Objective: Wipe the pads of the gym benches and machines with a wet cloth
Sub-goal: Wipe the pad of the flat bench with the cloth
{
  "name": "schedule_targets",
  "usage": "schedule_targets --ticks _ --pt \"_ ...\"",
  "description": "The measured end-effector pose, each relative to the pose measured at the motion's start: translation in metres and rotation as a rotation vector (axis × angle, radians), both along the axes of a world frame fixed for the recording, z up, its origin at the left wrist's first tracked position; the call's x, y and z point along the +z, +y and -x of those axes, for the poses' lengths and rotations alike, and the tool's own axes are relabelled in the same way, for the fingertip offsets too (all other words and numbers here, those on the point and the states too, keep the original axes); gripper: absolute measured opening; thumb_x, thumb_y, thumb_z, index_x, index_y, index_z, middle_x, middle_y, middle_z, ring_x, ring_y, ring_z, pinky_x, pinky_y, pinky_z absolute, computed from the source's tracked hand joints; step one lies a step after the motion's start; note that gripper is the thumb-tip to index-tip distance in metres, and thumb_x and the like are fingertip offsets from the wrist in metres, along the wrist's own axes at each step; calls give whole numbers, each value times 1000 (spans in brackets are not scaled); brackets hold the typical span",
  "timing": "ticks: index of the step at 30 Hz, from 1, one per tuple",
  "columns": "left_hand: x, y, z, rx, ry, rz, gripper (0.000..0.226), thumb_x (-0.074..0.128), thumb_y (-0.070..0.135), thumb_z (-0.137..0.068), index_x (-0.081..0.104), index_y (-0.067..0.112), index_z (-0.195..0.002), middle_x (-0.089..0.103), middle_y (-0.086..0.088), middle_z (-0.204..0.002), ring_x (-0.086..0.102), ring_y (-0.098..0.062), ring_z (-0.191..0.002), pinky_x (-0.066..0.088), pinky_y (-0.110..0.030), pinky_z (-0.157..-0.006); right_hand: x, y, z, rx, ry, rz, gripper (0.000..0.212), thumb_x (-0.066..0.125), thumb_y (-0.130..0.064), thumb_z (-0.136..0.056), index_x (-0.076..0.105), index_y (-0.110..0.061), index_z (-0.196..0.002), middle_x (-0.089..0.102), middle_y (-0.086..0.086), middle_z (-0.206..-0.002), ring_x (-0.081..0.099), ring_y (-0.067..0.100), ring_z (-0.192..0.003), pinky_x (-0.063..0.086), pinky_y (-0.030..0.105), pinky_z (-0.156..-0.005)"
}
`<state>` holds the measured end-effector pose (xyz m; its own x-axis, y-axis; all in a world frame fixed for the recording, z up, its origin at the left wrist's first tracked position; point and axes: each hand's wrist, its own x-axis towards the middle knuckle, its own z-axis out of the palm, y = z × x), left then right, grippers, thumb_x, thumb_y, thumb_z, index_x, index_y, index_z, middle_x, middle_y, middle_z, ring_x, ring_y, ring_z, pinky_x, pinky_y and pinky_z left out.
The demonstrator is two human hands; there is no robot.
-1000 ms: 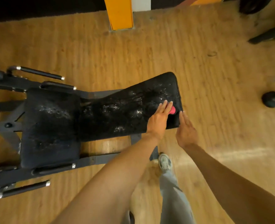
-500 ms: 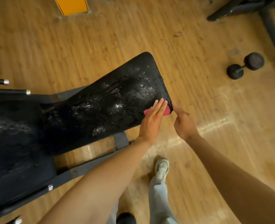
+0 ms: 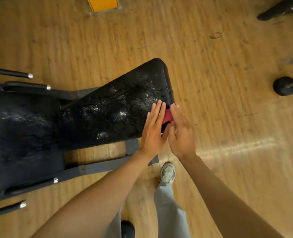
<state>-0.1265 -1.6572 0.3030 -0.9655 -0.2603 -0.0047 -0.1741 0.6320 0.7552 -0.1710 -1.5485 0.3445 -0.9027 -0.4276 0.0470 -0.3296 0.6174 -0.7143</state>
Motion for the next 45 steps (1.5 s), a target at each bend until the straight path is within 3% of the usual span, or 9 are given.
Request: schedule_targets --ticks 6,9,15,21,25,29,35,42,45 --pt "4 -8 -19 153 -170 -146 97 29 77 -96 0 15 -165 -3 7 -173 -10 -9 -158 10 -40 -130 -11 -13 1 90 130 -274 56 37 -38 -106 50 -2 -147 49 12 -153 30 26 -152 31 50 -121" --pt "3 -18 -14 125 -202 -180 91 50 59 -101 4 14 -165 -1 9 -172 -7 -6 -157 20 -34 -128 -14 -22 12 103 110 -369 67 42 -51 -104 46 -2 -150 45 13 -156 26 26 -154 28 47 -124" --pt "10 -27 -7 49 -224 -176 101 71 42 -95 3 18 -165 -1 14 -172 -7 1 -155 17 1 -109 -18 -19 24 29 139 -139 43 68 -2 -94 62 -2 -136 61 13 -141 48 28 -140 55 44 -102" --pt "24 -25 15 -124 -162 -81 94 66 33 -99 2 14 -165 -3 11 -172 -6 -5 -157 25 -24 -123 -8 -6 36 -103 38 -9 46 56 8 -97 54 1 -143 49 16 -152 38 30 -147 20 -3 -108" --pt "32 -20 25 -151 -114 -140 83 52 8 -95 6 9 -164 2 5 -173 -3 -10 -158 26 -36 -126 -7 4 49 -117 -164 100 48 52 0 -103 46 -8 -151 37 14 -161 35 10 -147 36 18 -115" --pt "30 -17 34 -107 -119 -77 72 43 8 -102 7 11 -165 4 5 -173 -2 -9 -158 16 -35 -129 -13 16 55 -197 -167 253 43 62 -2 -99 57 -8 -140 37 8 -162 32 -13 -140 41 12 -108" --pt "20 -13 44 -150 -134 56 59 30 16 -110 7 10 -164 2 1 -173 -4 -9 -158 5 -32 -129 -20 19 63 -122 -162 198 39 60 5 -97 63 -3 -135 50 7 -150 42 7 -140 37 14 -113" --pt "6 -8 37 -117 -134 129 58 29 19 -111 7 7 -163 -1 -3 -173 -3 -16 -159 5 -37 -130 -23 21 46 55 -335 182 53 45 -33 -109 35 -14 -157 25 -6 -165 8 8 -157 13 15 -123" --pt "7 -11 37 -139 -142 136 60 32 15 -109 9 6 -163 1 -4 -173 -2 -18 -159 6 -41 -130 -26 16 47 -7 -325 143 55 52 -36 -105 41 -13 -154 26 0 -166 19 13 -155 17 13 -121"
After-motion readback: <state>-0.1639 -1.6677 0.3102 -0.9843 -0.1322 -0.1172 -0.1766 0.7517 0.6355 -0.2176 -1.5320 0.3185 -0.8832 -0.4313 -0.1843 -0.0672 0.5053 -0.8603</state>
